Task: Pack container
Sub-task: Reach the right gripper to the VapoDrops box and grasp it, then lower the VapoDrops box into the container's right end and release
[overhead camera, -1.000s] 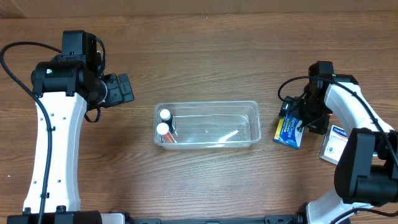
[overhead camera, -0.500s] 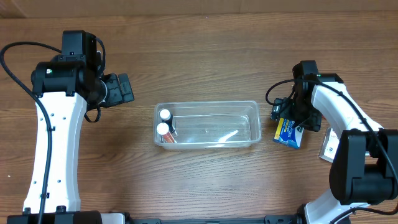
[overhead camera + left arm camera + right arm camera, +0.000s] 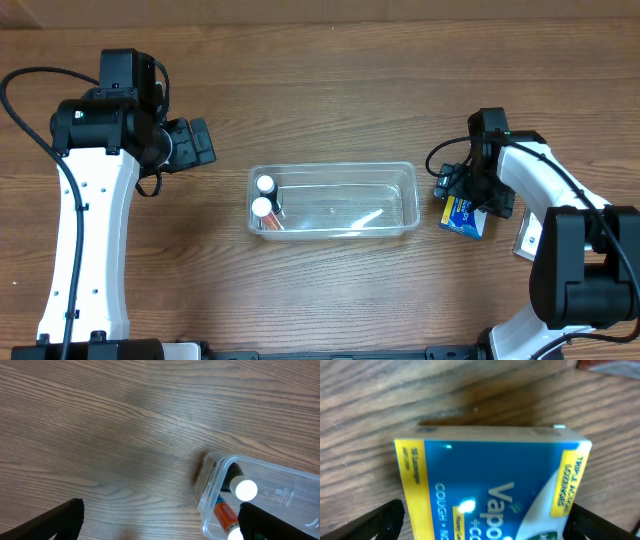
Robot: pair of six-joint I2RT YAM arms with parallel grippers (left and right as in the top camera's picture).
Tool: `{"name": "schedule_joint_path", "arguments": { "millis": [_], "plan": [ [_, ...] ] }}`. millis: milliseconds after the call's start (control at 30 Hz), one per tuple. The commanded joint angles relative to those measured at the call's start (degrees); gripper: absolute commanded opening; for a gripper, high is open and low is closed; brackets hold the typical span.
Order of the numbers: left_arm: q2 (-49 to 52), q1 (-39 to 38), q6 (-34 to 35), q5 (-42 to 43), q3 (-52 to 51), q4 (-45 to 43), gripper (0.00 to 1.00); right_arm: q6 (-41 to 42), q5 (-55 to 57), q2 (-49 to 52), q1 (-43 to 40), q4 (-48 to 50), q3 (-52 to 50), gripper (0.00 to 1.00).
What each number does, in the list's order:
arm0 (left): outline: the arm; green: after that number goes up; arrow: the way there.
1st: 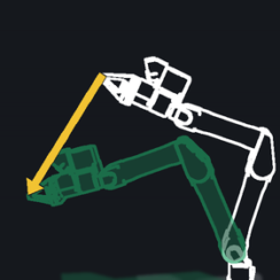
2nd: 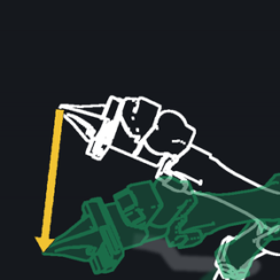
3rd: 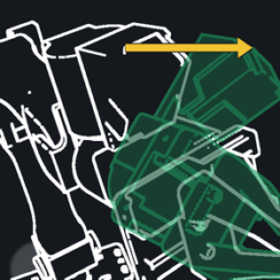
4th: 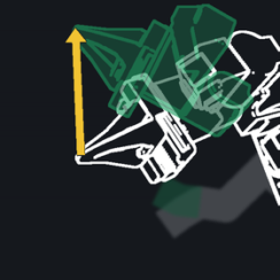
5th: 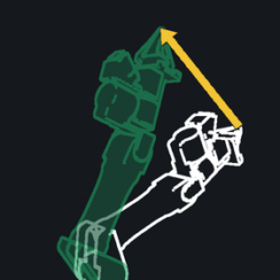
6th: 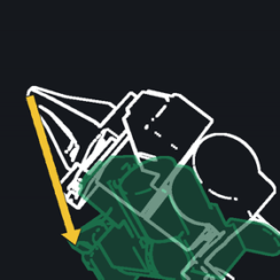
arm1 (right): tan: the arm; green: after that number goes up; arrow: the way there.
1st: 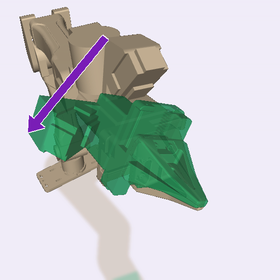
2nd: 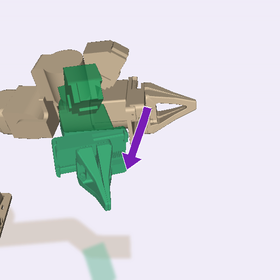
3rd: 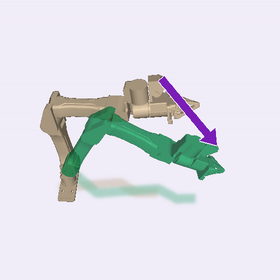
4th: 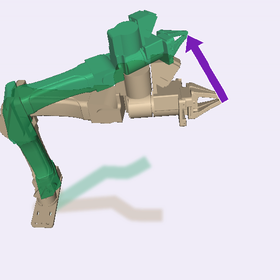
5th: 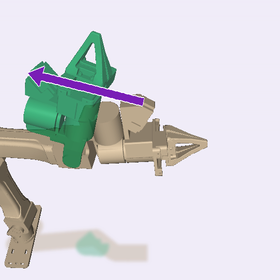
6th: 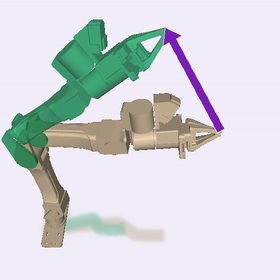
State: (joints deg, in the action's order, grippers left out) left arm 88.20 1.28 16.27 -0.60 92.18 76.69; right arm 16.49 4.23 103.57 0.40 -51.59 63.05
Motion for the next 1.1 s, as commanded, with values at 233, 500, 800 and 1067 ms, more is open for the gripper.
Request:
{"name": "schedule_joint_path", "arguments": {
  "millis": [233, 500, 800, 1067],
  "plan": [
    [-0.2, 0.2, -0.9, 0.6, -0.3, -0.2, 1.00, 0.3, -0.5, 0.1, -0.2, 1.6, -2.1, 0.84],
    [-0.2, 0.2, -0.9, 0.6, -0.3, -0.2, 1.00, 0.3, -0.5, -5.0, 0.2, -13.2, 14.1, 0.81],
    [-0.2, 0.2, -0.9, 0.6, -0.3, -0.2, 1.00, 2.3, -1.9, -18.4, 21.9, -21.0, 22.8, 0.82],
    [-0.2, 0.2, -0.9, 0.6, -0.3, 0.0, 1.00, 3.1, -4.4, -12.4, 26.2, -13.1, 12.8, 0.86]
  ]
}}
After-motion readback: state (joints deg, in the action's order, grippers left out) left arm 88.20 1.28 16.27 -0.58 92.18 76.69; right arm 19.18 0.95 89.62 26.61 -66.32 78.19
